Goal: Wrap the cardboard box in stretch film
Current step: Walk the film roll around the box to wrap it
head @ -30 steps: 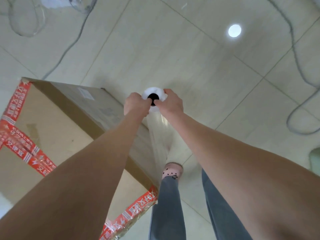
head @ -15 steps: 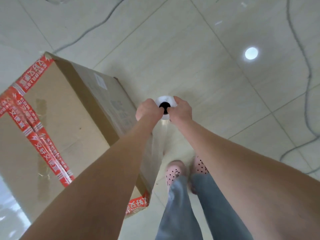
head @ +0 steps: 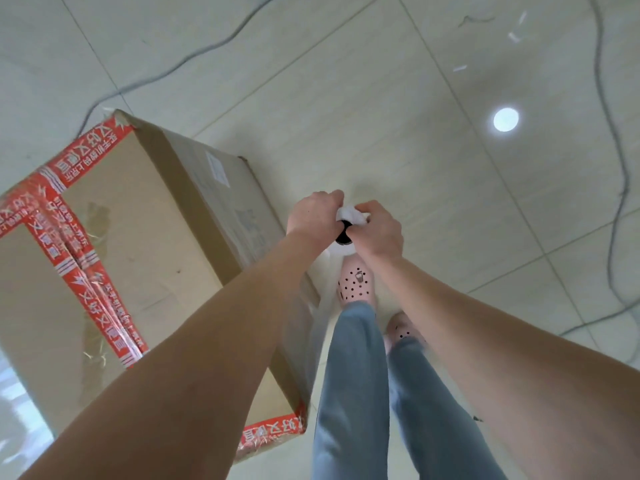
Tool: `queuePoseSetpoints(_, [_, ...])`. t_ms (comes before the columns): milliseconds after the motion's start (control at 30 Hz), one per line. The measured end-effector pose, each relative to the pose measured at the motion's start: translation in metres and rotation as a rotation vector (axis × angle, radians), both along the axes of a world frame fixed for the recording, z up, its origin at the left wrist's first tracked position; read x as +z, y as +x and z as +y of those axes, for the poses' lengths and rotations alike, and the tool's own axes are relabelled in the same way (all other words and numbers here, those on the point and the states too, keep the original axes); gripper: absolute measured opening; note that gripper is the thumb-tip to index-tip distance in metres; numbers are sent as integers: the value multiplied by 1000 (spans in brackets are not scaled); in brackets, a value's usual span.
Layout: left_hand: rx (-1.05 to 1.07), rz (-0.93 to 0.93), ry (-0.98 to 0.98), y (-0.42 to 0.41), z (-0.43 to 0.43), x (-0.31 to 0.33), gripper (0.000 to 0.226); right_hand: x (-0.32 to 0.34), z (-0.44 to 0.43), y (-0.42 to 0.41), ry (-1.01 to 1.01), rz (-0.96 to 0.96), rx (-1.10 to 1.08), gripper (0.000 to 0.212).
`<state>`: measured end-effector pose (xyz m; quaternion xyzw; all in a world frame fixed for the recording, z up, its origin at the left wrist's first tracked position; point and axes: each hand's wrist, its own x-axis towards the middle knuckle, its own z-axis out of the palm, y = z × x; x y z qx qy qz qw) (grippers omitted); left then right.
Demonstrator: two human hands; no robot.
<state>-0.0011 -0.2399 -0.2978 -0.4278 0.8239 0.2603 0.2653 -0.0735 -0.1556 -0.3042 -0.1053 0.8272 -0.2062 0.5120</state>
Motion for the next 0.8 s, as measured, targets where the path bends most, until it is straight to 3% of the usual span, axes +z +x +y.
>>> queuePoseSetpoints(100, [313, 5, 48, 10, -19, -1, 12, 0, -21, 1, -55, -3, -22, 38])
queuePoseSetpoints(267, [695, -12, 86, 18, -43, -4, 20, -4, -54, 9, -29, -3, -31, 43])
queuePoseSetpoints(367, [651, -66, 64, 21, -53, -5, 27, -6, -71, 11, -41, 40, 29, 39])
queuePoseSetpoints(600, [27, 8, -62, 10, -75, -6, 30, -6, -84, 11, -8, 64, 115, 33])
queuePoseSetpoints(700, [92, 23, -37, 9, -87, -6, 21, -5, -93, 7, -25, 120, 189, 34])
queuePoseSetpoints(800, [434, 45, 18, 14, -94, -7, 13, -4, -108, 3, -102, 199, 271, 36])
